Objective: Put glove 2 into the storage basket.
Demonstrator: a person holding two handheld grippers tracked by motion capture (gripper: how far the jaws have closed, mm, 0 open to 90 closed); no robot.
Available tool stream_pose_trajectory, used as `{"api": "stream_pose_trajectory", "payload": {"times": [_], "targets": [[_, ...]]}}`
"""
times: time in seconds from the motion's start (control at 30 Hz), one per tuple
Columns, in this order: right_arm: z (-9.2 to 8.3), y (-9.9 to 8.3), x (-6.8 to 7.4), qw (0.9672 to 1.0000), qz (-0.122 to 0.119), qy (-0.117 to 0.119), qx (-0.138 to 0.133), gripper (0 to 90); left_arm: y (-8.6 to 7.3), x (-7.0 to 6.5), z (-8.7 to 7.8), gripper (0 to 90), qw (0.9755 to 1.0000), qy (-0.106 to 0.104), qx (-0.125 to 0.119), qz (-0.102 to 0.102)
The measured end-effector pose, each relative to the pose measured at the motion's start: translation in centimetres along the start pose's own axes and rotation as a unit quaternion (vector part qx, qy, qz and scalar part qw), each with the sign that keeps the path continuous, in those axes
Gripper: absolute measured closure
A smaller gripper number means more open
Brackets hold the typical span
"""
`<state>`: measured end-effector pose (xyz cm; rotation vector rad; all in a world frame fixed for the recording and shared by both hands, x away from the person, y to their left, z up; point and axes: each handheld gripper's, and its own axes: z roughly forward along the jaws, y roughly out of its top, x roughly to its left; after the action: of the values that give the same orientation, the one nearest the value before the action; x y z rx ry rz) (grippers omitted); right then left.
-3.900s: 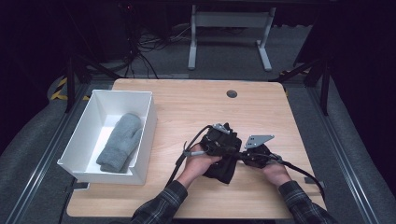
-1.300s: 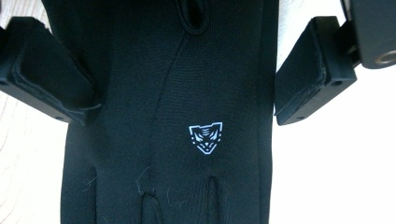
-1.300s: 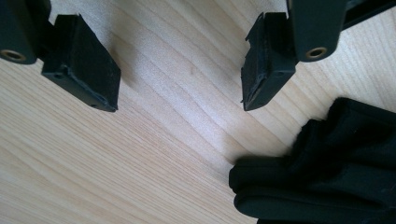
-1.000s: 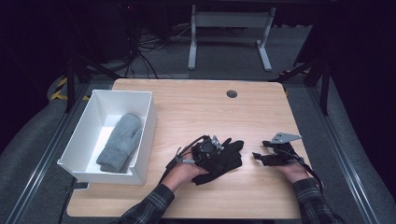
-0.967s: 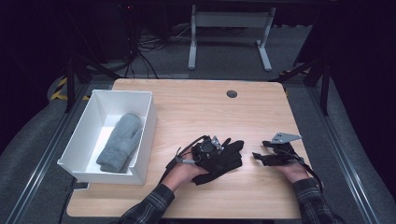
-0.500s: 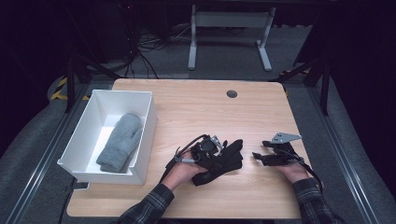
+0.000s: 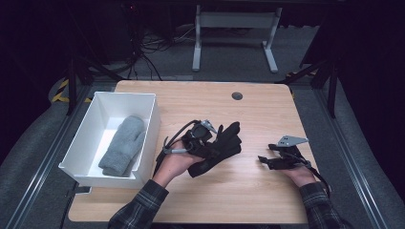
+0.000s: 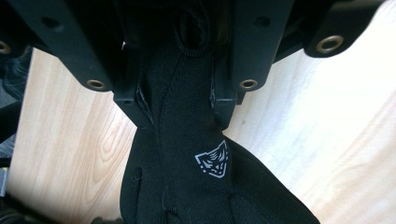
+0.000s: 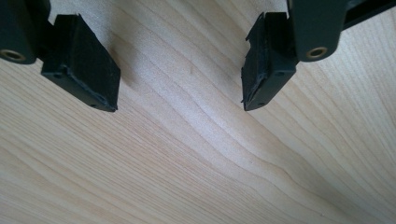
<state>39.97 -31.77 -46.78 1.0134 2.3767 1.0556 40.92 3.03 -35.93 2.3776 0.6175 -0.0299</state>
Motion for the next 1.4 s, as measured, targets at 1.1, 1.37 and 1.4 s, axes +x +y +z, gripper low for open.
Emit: {"api": "stream_pose_trajectory", "payload": {"times": [1.1, 1.37, 1.4], "targets": [[0.0, 0.0, 0.0, 1.0, 0.0, -0.001, 0.0, 28.5, -4.1, 5.3, -16.8, 66.4, 0.9799, 0.156, -0.05, -0.113], [0.0, 0.0, 0.0, 1.0, 0.0, -0.001, -0.001, 28.5, -8.2, 8.0, -19.1, 66.3, 0.9639, 0.199, -0.053, -0.169], [0.0, 0.0, 0.0, 1.0, 0.0, -0.001, -0.001, 28.5, -8.6, 8.3, -19.2, 66.3, 0.9618, 0.2, -0.055, -0.178]]}}
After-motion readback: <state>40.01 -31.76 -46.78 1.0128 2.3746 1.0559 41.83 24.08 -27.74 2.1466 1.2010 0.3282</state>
